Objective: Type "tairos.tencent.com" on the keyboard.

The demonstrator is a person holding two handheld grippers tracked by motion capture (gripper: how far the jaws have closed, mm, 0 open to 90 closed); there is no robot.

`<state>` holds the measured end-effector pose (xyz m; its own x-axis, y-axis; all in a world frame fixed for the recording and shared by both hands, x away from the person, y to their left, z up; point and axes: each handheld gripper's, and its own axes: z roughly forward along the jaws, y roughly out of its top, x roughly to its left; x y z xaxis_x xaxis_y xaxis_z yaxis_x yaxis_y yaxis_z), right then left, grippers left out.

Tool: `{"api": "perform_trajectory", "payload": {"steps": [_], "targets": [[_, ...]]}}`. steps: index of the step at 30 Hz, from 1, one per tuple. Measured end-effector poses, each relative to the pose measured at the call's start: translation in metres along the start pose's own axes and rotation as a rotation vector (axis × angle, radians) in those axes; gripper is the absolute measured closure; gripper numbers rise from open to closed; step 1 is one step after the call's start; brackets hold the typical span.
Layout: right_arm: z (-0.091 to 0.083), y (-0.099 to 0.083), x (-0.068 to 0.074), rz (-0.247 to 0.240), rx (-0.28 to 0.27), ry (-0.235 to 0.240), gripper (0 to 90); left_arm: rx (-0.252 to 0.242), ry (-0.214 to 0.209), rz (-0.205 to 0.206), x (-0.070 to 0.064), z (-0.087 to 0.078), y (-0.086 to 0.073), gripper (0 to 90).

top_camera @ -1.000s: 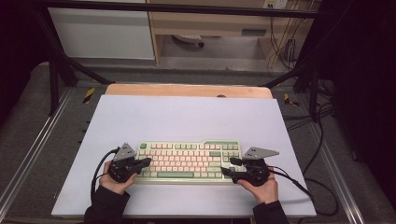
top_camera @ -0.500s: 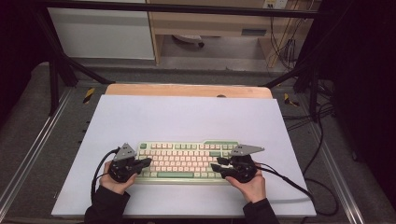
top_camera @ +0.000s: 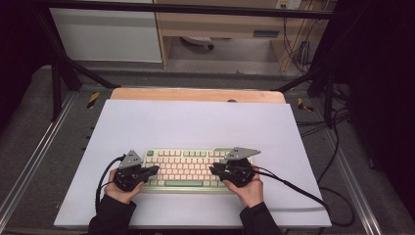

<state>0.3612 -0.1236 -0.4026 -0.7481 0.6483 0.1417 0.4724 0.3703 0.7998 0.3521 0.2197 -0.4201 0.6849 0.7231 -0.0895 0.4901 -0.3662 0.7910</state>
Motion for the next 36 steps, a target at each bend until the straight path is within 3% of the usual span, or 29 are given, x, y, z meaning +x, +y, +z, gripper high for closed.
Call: {"api": "perform_trajectory", "payload": {"steps": [11,22,31,36], "targets": [[0.023,0.01,0.005,-0.014,0.019,0.004,82.3,-0.001,-0.002,0.002,0.0,0.0,0.0,90.0],[0.044,0.016,0.007,0.011,0.041,0.009,89.3,-0.004,-0.003,0.0,0.0,0.0,0.0,90.0],[0.055,0.013,0.007,0.033,0.054,0.001,90.0,-0.005,-0.003,0.001,0.0,0.0,0.0,90.0],[0.062,0.016,0.009,0.018,0.061,-0.01,90.0,-0.002,-0.004,0.003,0.0,0.0,0.0,90.0]]}}
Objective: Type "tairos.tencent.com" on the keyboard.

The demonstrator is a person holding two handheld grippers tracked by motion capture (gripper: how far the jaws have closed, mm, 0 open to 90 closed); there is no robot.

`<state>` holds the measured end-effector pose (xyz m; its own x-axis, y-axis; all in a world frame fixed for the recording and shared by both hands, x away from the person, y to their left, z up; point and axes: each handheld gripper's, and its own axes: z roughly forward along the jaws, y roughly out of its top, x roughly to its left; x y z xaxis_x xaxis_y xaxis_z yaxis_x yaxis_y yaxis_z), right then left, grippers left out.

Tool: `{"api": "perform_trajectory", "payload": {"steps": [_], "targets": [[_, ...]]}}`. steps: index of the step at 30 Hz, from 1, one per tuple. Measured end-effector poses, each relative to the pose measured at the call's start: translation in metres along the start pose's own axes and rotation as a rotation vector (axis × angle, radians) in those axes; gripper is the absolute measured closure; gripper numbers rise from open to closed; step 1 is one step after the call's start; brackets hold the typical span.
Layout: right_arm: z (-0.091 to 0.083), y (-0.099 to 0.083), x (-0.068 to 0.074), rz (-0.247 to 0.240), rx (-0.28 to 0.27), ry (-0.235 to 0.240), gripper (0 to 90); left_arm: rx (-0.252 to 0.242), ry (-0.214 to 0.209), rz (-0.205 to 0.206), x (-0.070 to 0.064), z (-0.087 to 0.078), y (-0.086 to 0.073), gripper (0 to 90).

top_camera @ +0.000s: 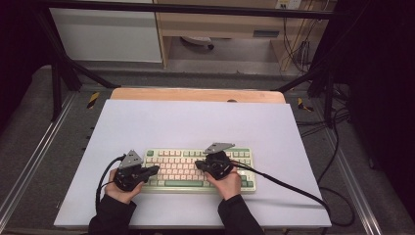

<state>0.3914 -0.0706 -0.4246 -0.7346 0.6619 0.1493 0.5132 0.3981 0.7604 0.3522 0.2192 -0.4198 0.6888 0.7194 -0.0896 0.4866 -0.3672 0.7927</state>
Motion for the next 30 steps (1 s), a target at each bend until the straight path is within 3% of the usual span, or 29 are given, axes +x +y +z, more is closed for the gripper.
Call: {"api": "perform_trajectory", "payload": {"steps": [18,30], "targets": [[0.007,-0.002,0.0,-0.01,0.028,-0.014,90.0,-0.002,0.0,0.001,0.0,0.0,0.0,90.0],[-0.009,0.0,0.003,-0.042,0.027,-0.001,90.0,-0.006,0.001,0.001,0.0,-0.002,0.001,90.0]]}}
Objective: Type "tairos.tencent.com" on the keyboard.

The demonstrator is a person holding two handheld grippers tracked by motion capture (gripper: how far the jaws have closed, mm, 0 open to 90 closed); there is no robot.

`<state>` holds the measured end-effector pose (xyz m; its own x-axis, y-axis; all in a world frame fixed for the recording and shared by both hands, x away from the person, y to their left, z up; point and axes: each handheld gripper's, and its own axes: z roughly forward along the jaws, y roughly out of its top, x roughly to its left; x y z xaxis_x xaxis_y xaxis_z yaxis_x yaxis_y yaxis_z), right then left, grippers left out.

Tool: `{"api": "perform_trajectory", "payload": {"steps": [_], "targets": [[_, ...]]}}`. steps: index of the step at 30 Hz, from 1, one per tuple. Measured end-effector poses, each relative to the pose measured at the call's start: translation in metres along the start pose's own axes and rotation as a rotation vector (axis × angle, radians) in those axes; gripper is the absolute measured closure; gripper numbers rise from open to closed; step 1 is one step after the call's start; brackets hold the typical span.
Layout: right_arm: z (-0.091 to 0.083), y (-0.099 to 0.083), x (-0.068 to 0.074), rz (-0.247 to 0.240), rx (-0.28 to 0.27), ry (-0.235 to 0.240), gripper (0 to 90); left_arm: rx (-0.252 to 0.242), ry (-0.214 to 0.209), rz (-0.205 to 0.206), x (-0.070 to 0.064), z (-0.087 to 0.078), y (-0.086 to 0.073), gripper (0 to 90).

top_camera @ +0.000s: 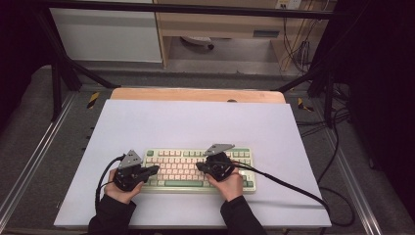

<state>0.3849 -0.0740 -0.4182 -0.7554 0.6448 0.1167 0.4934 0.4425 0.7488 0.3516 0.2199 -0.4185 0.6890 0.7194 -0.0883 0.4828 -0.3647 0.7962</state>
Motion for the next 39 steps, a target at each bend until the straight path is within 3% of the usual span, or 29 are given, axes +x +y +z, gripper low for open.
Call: {"api": "perform_trajectory", "payload": {"steps": [9,24,39], "targets": [[-0.013,0.0,-0.002,-0.003,0.002,0.009,90.0,0.0,-0.001,0.0,0.0,0.0,0.0,90.0],[-0.036,-0.015,-0.013,0.01,-0.004,0.004,90.0,-0.002,-0.001,-0.001,-0.001,-0.001,0.001,90.0],[-0.06,-0.036,-0.024,0.033,-0.011,-0.011,90.0,-0.011,0.005,0.009,-0.009,0.006,0.015,90.0]]}}
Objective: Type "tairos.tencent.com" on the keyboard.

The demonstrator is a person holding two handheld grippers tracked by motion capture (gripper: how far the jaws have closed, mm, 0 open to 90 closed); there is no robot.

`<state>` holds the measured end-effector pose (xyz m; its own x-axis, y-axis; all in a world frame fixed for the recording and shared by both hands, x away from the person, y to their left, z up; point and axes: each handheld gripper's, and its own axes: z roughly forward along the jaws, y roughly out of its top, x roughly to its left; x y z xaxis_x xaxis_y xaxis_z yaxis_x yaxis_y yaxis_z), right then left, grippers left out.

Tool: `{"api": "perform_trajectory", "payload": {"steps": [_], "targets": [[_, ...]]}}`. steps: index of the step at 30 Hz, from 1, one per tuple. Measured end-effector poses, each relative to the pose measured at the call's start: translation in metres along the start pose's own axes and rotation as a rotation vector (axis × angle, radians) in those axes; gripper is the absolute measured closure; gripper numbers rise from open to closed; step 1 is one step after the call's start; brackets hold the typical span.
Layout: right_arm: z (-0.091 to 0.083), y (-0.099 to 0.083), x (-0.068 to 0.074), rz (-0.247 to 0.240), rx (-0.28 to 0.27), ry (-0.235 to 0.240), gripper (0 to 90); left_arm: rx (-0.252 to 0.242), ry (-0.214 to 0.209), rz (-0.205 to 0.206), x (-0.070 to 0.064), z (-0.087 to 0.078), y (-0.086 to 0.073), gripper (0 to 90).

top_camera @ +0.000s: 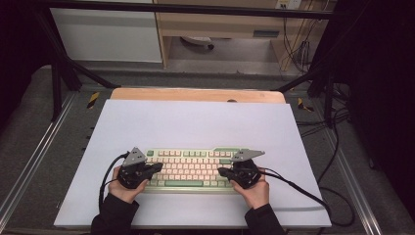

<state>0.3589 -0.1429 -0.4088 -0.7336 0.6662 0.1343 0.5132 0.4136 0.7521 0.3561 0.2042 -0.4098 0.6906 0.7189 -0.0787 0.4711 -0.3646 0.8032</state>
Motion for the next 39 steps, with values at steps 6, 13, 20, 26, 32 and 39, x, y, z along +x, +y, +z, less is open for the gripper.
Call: {"api": "perform_trajectory", "payload": {"steps": [6,13,20,26,32,39], "targets": [[-0.008,-0.009,-0.003,0.009,-0.002,-0.003,90.0,0.019,0.002,0.016,-0.005,0.013,0.009,90.0],[-0.01,-0.015,-0.004,0.022,-0.01,-0.001,90.0,0.038,0.007,0.026,-0.011,0.032,0.017,90.0],[-0.01,-0.019,-0.005,0.022,-0.008,0.003,90.0,0.057,0.012,0.03,-0.012,0.045,0.015,90.0],[-0.009,-0.019,-0.005,0.015,-0.008,0.006,90.0,0.061,0.02,0.031,-0.01,0.046,0.012,90.0],[-0.01,-0.02,-0.004,0.021,-0.01,0.008,90.0,0.061,0.016,0.036,-0.011,0.048,0.011,90.0],[-0.01,-0.02,-0.005,0.024,-0.008,0.007,90.0,0.068,0.011,0.034,-0.01,0.05,0.009,90.0]]}}
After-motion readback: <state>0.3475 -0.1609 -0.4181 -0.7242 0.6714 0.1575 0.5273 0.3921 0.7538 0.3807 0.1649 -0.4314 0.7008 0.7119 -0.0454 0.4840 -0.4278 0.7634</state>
